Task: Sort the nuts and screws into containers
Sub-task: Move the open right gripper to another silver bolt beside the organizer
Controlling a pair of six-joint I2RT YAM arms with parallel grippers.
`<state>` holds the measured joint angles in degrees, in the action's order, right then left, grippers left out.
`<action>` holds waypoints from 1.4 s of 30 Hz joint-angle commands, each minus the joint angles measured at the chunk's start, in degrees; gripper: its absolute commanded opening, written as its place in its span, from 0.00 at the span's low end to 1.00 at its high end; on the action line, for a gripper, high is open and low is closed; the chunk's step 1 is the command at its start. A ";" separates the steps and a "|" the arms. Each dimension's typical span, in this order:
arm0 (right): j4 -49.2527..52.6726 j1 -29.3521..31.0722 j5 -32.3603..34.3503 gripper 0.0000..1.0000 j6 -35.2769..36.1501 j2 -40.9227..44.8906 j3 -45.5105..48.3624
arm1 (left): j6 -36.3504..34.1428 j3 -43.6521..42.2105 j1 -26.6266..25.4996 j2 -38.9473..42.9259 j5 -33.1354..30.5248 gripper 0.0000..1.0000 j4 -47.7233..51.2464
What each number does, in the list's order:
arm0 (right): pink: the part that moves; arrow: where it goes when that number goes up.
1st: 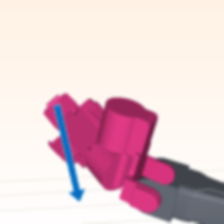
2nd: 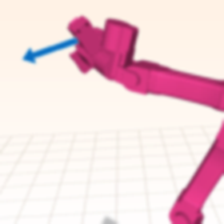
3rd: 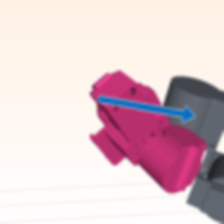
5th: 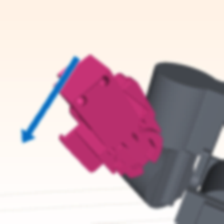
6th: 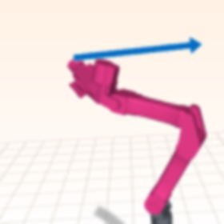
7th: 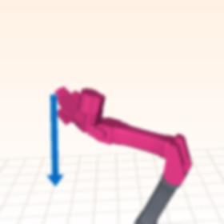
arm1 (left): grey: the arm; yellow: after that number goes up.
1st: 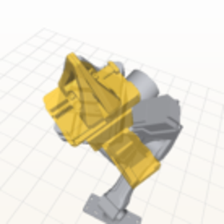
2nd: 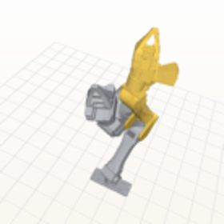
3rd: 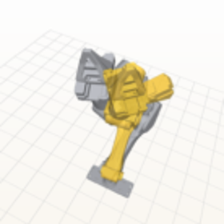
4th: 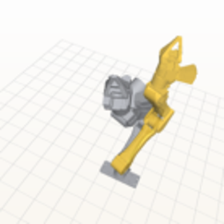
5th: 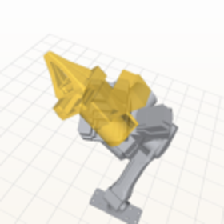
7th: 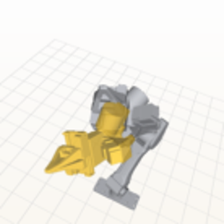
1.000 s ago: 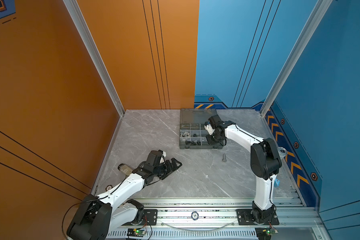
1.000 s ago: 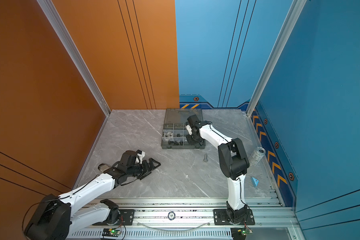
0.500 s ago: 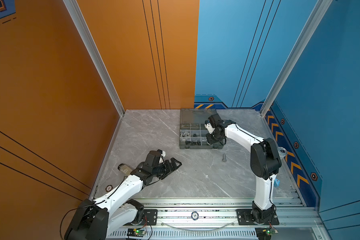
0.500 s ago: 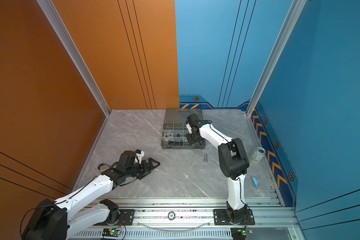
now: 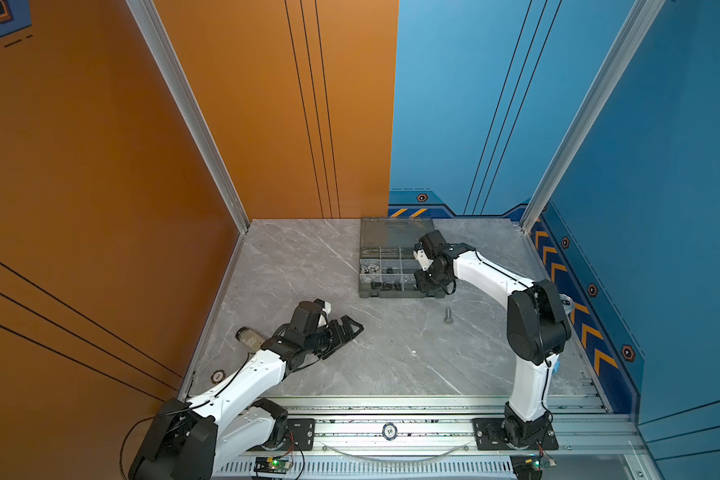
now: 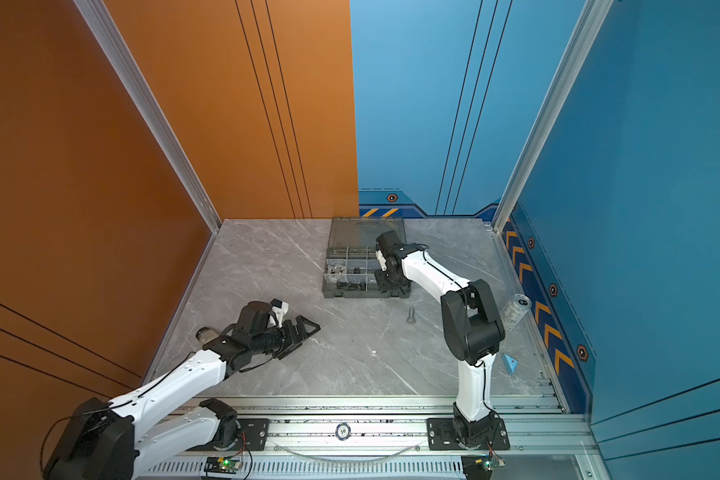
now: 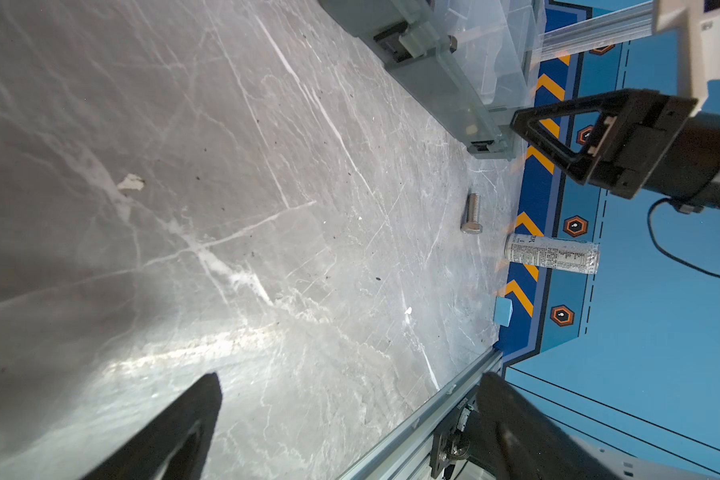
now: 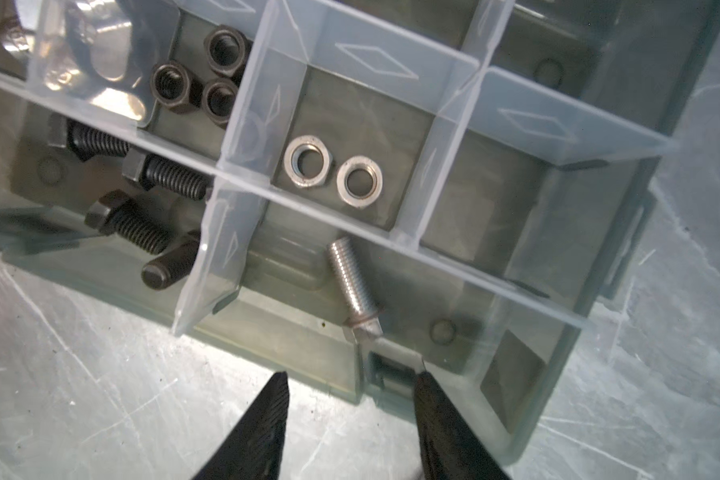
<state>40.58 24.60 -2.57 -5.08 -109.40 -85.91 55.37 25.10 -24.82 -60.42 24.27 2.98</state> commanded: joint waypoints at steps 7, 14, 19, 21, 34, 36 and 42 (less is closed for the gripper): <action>1.08 -1.44 -2.41 0.57 -5.79 10.61 8.84 | -0.30 0.28 -0.27 0.76 -0.53 0.98 1.36; 0.73 -2.36 -2.39 0.59 -8.91 17.71 17.46 | -0.26 0.28 -0.32 0.22 -0.48 0.98 1.09; 0.47 -3.04 -2.04 0.63 -10.78 21.60 22.93 | -0.22 0.33 -0.32 -0.89 -0.28 0.98 0.25; 0.29 -3.24 -2.05 0.64 -11.32 22.51 24.90 | -0.18 0.31 -0.32 -1.52 -0.03 0.98 -0.33; -2.87 -4.47 -2.22 0.68 -14.70 23.99 32.11 | -0.14 0.48 -0.32 -3.29 0.29 0.98 -1.53; -3.28 -4.65 -2.42 0.68 -14.57 23.84 32.43 | -0.23 0.53 -0.39 -3.64 0.38 0.98 -1.82; -5.11 -5.39 -2.86 0.68 -16.18 22.70 32.89 | -0.09 0.36 -0.42 -3.91 0.42 0.98 -2.06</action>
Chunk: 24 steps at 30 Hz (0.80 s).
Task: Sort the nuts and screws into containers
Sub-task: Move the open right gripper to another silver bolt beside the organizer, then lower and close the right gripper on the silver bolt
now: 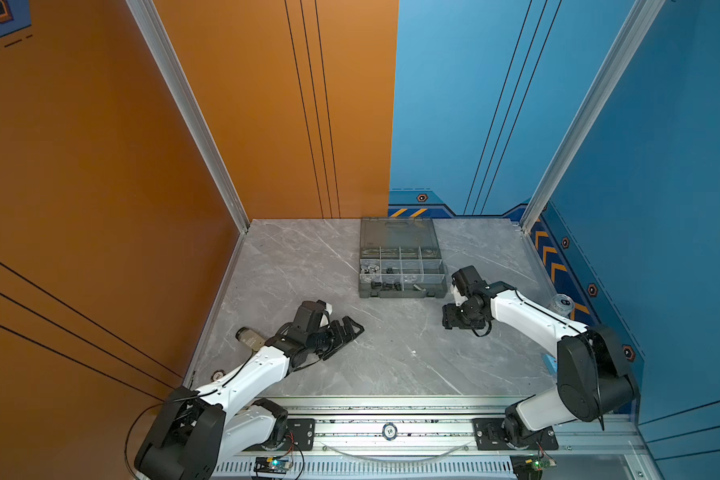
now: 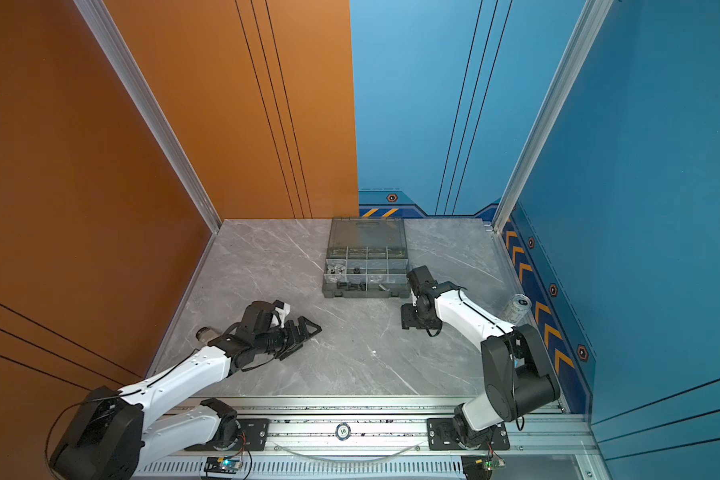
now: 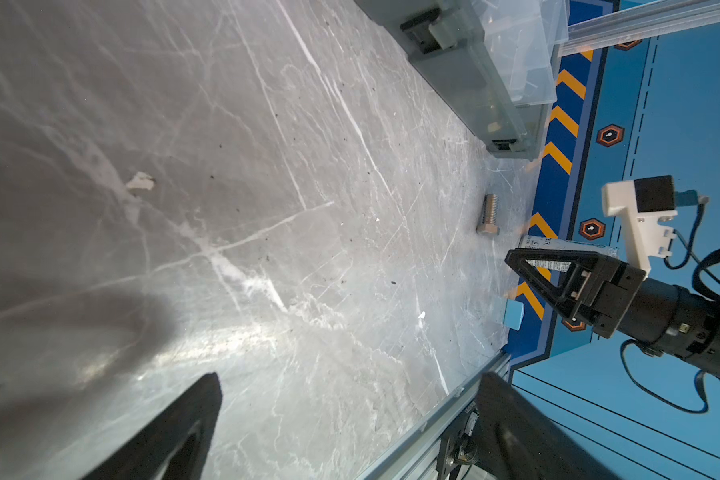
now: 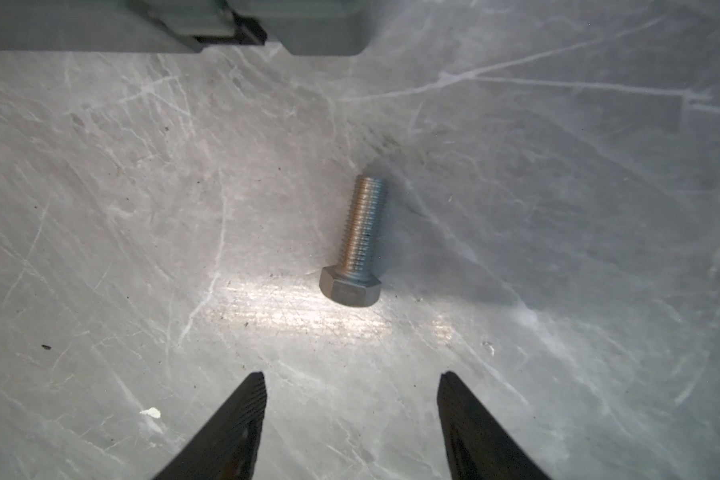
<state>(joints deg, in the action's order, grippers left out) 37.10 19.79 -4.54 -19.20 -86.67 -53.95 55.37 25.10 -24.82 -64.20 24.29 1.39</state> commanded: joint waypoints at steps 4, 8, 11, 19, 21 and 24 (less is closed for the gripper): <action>-3.73 -0.81 -0.91 0.68 -5.86 -0.75 1.11 | -0.07 0.44 -0.44 0.22 0.24 0.98 -0.13; -5.52 -0.81 -0.60 0.68 -9.40 -1.80 0.97 | -0.09 0.40 -0.47 0.40 0.06 0.98 0.12; -6.27 -0.81 -0.29 0.67 -11.17 -2.68 0.95 | -0.09 0.39 -0.43 0.48 -0.03 0.98 0.32; -7.72 -0.80 1.64 0.64 -13.93 -4.09 1.99 | -0.10 0.44 -0.49 0.49 -0.08 0.98 0.32; -8.00 -0.81 1.71 0.63 -14.17 -4.41 2.14 | -0.09 0.41 -0.46 0.40 -0.02 0.97 0.19; -8.19 -0.68 2.01 0.62 -14.29 -4.90 2.27 | -0.09 0.44 -0.45 0.40 0.00 0.98 0.30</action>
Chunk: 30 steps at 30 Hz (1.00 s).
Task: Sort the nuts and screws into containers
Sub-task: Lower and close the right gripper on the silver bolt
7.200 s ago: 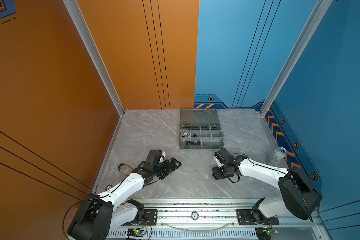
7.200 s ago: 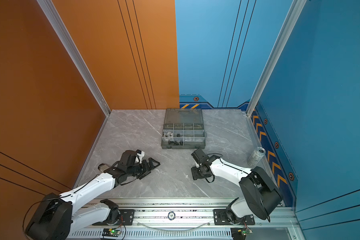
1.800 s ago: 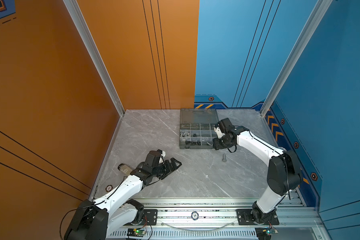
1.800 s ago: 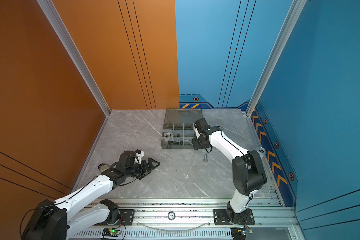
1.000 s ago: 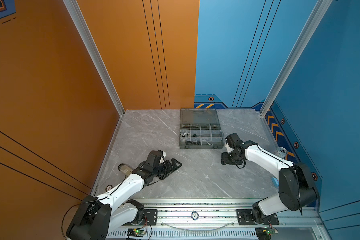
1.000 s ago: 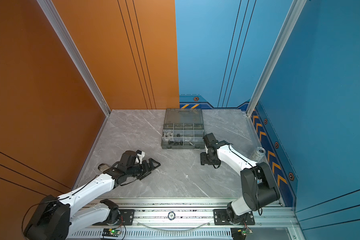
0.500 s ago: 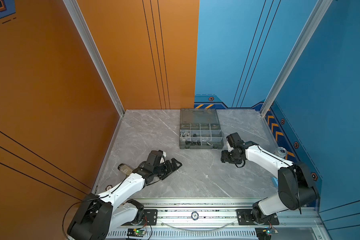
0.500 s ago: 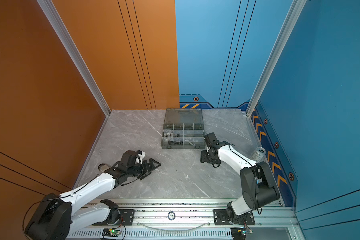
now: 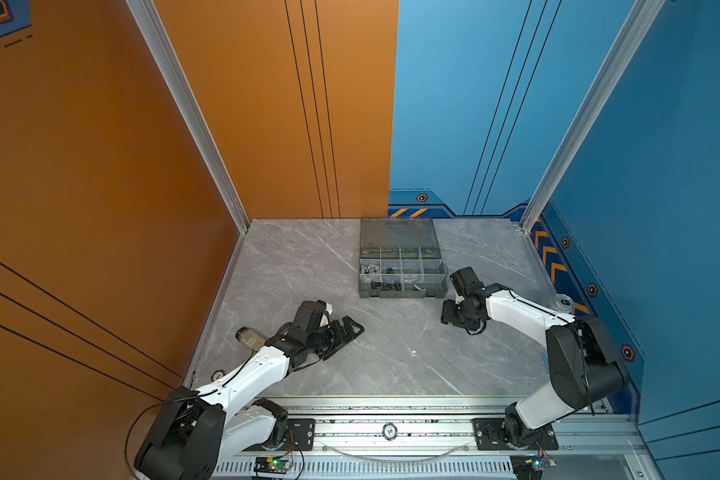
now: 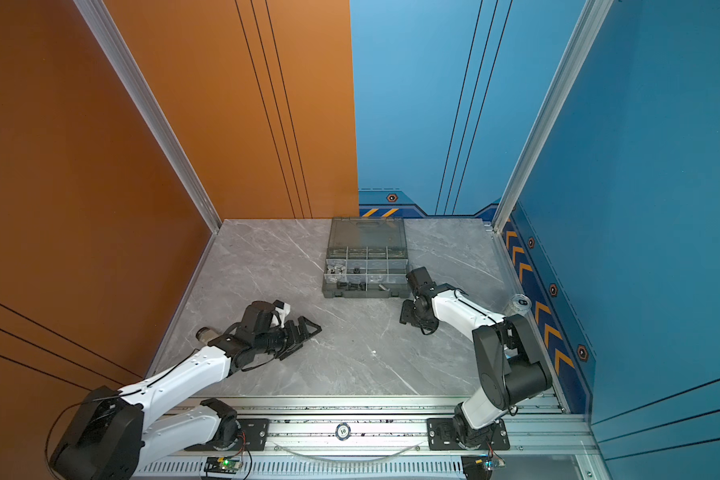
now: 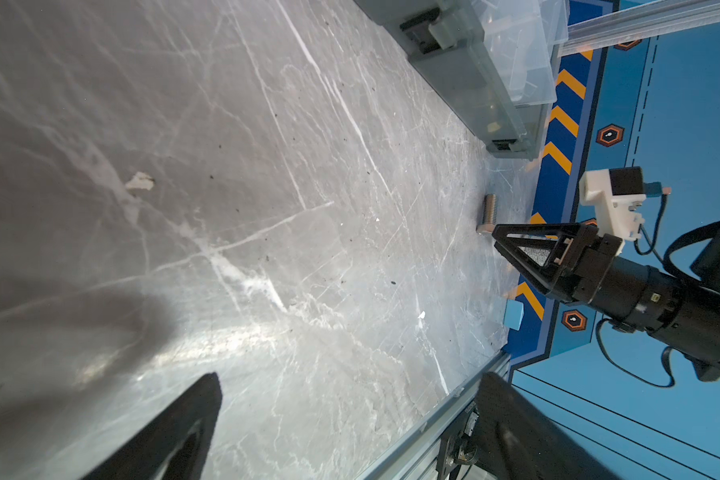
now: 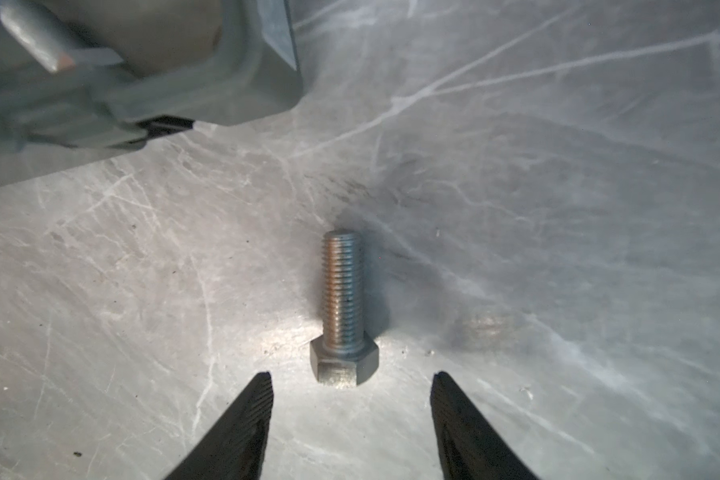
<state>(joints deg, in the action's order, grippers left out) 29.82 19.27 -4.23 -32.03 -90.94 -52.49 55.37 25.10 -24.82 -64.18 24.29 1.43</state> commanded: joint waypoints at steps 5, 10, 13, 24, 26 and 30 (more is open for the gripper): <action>-1.17 -0.08 1.88 0.59 -1.22 -1.40 0.90 | -0.09 0.30 -0.43 0.53 -0.17 0.98 0.33; -1.25 -0.02 2.20 0.58 -1.02 -2.56 0.78 | -0.06 0.34 -0.45 0.55 -0.17 0.98 0.33; -1.30 0.22 2.48 0.56 -1.02 -3.17 0.80 | -0.09 0.30 -0.41 0.51 -0.10 0.98 0.33; -2.05 0.60 2.70 0.42 -0.31 -5.39 0.20 | -0.09 0.35 -0.41 0.33 -0.15 0.98 0.25; -2.05 0.68 2.59 0.40 -0.36 -5.95 0.02 | -0.11 0.33 -0.45 0.24 -0.13 0.98 0.26; -2.22 0.86 2.74 0.35 -0.15 -6.53 -0.12 | -0.18 0.26 -0.45 0.40 -0.12 0.98 0.24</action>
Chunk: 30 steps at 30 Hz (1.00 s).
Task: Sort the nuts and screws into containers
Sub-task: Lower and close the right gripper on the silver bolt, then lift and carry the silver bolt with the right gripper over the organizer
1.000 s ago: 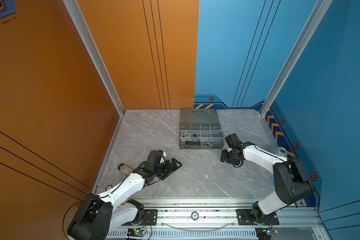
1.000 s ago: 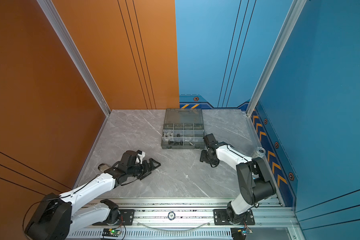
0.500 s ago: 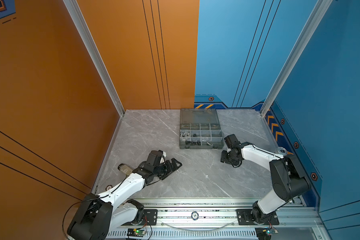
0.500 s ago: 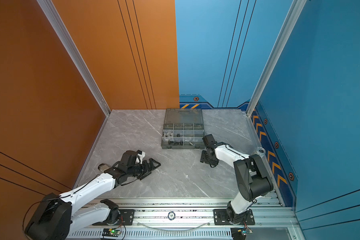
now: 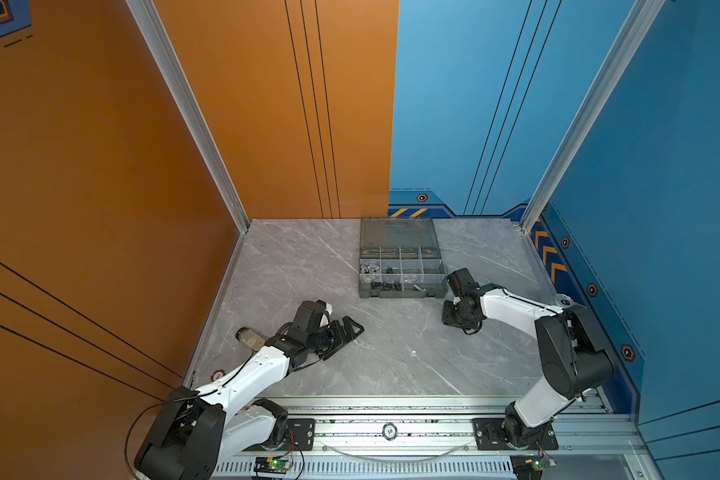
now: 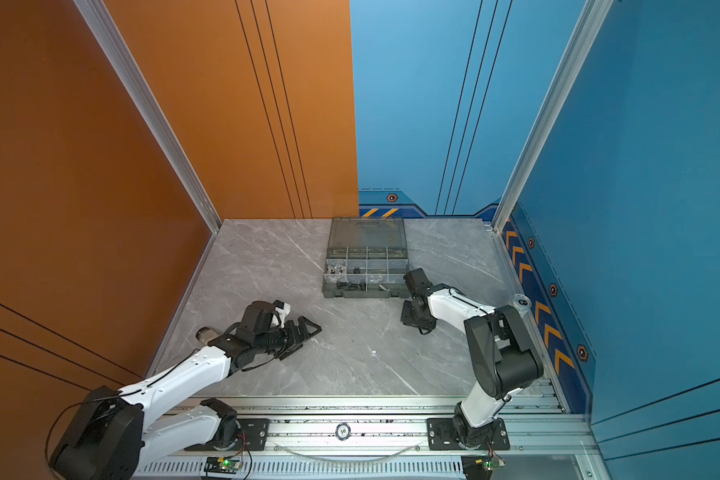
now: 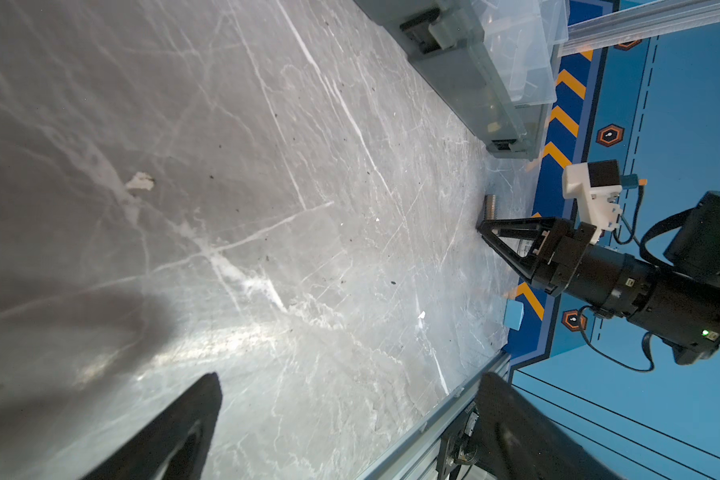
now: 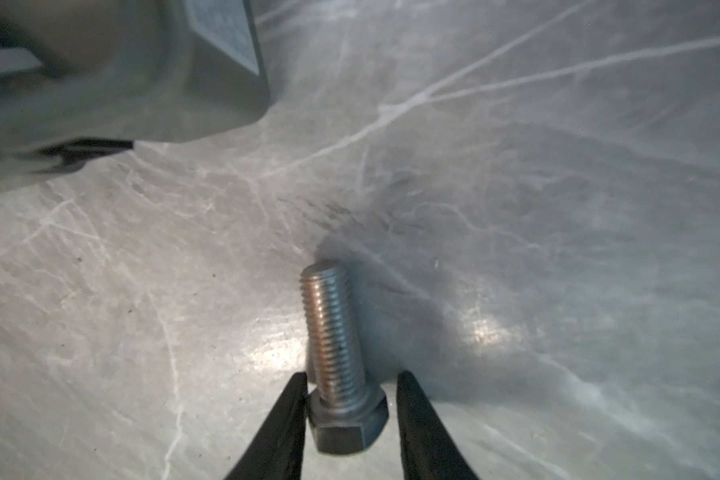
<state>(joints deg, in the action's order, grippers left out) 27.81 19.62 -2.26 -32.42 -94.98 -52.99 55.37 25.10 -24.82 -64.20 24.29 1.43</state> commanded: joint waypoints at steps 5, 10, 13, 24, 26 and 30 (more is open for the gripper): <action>-0.04 0.55 0.62 0.28 0.88 -3.52 0.17 | -0.23 0.21 -0.35 0.26 -0.13 0.98 0.26; 0.31 0.60 0.09 0.18 1.82 -4.15 -0.36 | -0.16 0.24 -0.37 0.31 -0.12 0.98 0.16; 0.87 0.59 0.20 0.14 2.76 -3.48 -0.55 | -0.19 0.22 -0.32 0.22 -0.13 0.98 0.22; 3.44 0.60 1.06 0.11 6.75 3.35 -1.04 | -0.19 0.04 -0.32 -0.57 0.22 0.98 -0.73; 3.99 0.60 1.00 0.11 7.07 4.36 -1.26 | -0.15 0.11 -0.32 -0.53 0.29 0.98 -0.87; 5.04 0.51 0.69 0.11 7.62 5.49 -1.71 | -0.19 0.08 -0.32 -0.58 0.33 0.98 -0.95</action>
<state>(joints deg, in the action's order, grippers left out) 30.17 19.92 -2.07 -26.35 -91.18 -54.11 55.37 25.10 -24.82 -64.51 24.29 0.80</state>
